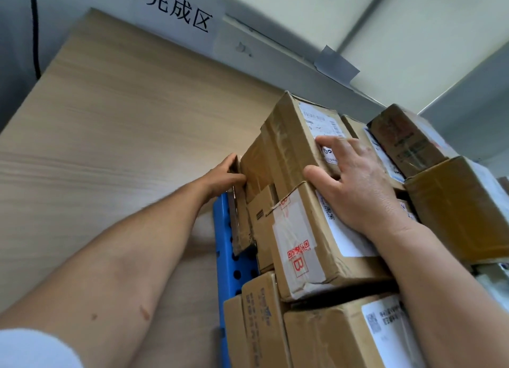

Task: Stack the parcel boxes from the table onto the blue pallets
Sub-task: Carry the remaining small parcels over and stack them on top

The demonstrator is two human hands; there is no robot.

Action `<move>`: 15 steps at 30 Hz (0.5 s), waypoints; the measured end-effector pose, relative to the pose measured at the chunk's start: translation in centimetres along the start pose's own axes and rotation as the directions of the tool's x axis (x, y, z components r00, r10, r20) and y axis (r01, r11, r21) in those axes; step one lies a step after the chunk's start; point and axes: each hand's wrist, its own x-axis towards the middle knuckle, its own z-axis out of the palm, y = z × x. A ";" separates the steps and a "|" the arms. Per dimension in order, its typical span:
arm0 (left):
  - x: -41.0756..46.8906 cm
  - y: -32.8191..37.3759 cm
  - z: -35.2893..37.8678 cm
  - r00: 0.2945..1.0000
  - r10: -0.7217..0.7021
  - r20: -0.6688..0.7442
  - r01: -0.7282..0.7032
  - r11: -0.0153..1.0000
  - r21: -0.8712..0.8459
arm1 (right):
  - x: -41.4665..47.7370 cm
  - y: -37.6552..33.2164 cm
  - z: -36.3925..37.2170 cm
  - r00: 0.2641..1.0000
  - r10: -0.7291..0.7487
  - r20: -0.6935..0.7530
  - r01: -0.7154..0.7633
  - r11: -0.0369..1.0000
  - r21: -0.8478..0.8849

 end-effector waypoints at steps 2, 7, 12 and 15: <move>0.2 -0.1 0.1 1.000 0.012 0.002 -0.012 1.000 0.006 | 0.1 0.0 -0.2 1.000 0.004 0.010 -0.004 1.000 0.006; -0.3 0.0 0.1 1.000 -0.001 0.017 0.000 1.000 0.026 | 0.1 0.0 -0.3 1.000 0.007 0.008 -0.007 1.000 0.008; -1.1 -0.6 0.2 0.995 0.038 0.089 -0.046 0.995 0.091 | -0.2 0.1 -0.3 1.000 0.003 -0.007 -0.003 1.000 0.019; -1.5 -1.2 0.3 0.994 0.059 0.087 -0.070 0.990 0.120 | -0.4 0.1 -0.2 1.000 0.001 -0.009 -0.001 1.000 0.019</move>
